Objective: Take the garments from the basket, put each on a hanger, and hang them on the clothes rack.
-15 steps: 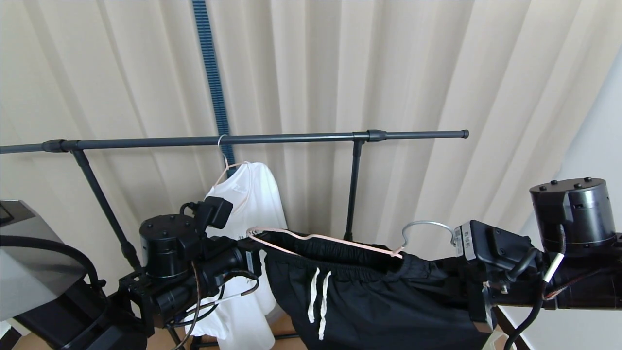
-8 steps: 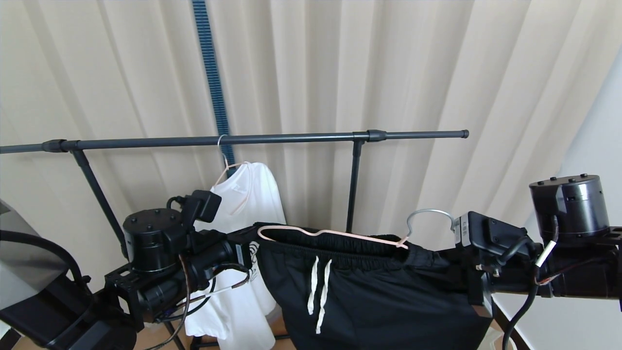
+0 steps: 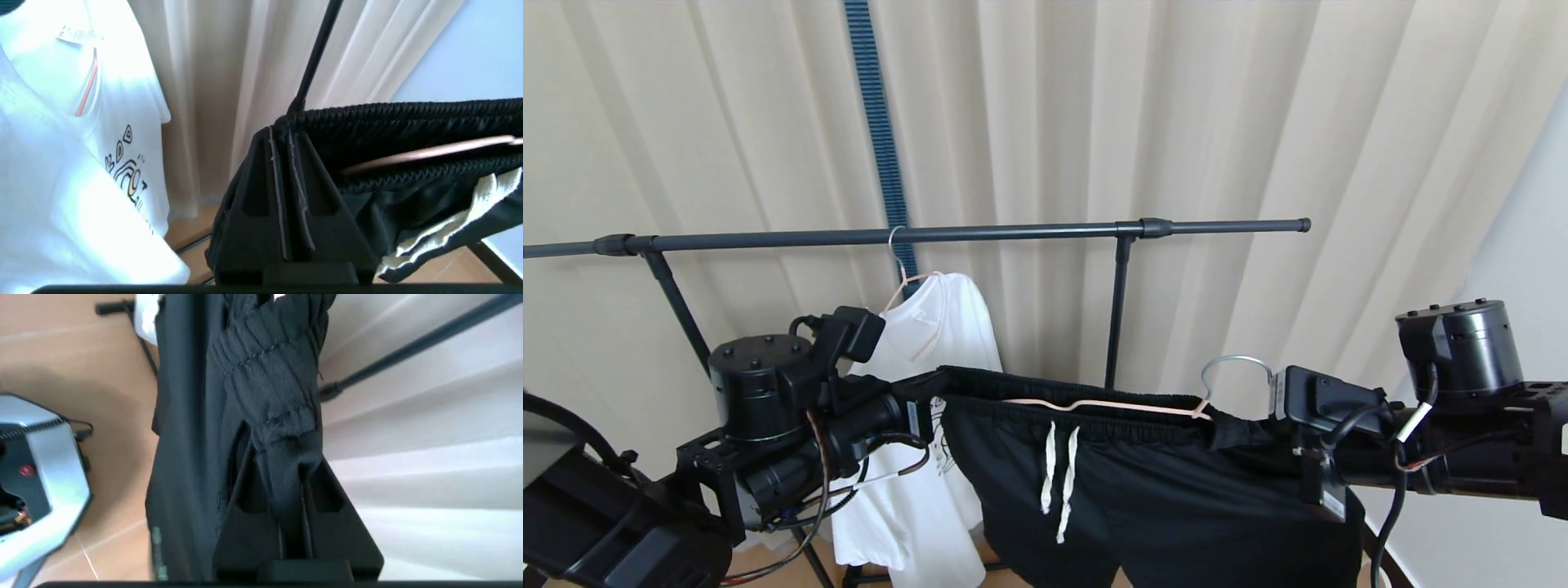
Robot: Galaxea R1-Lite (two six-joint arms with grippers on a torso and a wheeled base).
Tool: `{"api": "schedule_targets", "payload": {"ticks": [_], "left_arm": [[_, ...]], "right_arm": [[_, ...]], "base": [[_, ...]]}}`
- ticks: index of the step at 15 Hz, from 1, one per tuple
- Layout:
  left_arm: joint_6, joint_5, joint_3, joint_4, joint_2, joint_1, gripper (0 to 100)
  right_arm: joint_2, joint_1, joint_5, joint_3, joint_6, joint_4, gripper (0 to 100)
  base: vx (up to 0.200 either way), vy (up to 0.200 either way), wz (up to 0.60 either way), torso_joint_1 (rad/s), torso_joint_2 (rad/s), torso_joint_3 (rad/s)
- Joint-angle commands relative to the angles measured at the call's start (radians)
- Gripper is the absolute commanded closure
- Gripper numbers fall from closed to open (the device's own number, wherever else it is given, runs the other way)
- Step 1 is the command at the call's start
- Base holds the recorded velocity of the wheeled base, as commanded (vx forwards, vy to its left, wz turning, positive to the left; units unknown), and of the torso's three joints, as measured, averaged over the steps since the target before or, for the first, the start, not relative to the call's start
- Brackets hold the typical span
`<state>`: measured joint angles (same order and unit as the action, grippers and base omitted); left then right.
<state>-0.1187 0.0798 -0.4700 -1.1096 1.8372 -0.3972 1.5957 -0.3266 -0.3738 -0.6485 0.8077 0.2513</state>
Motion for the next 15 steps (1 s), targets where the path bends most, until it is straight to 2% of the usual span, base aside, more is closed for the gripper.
{"api": "schedule_targets", "payload": {"ticks": [1,2,3,4,5,7,12,15], "left_arm": [[0.005,0.0,-0.067,0.091,-0.072,-0.008,100],[0.011,0.0,-0.088,0.126,-0.085,-0.014,100],[0.044,0.0,-0.145,0.234,-0.116,-0.032,100],[0.054,0.0,-0.167,0.267,-0.128,-0.04,100],[0.073,-0.002,-0.22,0.349,-0.151,-0.072,100],[0.076,-0.003,-0.263,0.433,-0.164,-0.114,100],[0.128,-0.032,-0.277,0.456,-0.176,-0.153,100],[0.131,-0.048,-0.32,0.577,-0.204,-0.196,100]], "right_arm": [[0.032,-0.008,0.036,0.0,0.004,0.0,100],[0.036,-0.009,0.049,0.0,0.004,-0.001,100],[0.062,-0.022,0.07,-0.003,0.004,0.003,100],[0.067,-0.026,0.082,-0.003,0.002,0.003,100],[0.075,-0.032,0.108,-0.008,0.002,0.003,100],[0.089,-0.032,0.112,-0.014,0.001,0.003,100],[0.144,-0.043,0.147,-0.025,0.001,0.005,100],[0.167,-0.045,0.168,-0.048,-0.007,-0.003,100]], "base": [[0.0,0.0,0.0,0.0,0.0,0.0],[0.0,0.0,0.0,0.0,0.0,0.0],[0.0,0.0,0.0,0.0,0.0,0.0],[0.0,0.0,0.0,0.0,0.0,0.0],[0.0,0.0,0.0,0.0,0.0,0.0],[0.0,0.0,0.0,0.0,0.0,0.0],[0.0,0.0,0.0,0.0,0.0,0.0],[0.0,0.0,0.0,0.0,0.0,0.0]]}}
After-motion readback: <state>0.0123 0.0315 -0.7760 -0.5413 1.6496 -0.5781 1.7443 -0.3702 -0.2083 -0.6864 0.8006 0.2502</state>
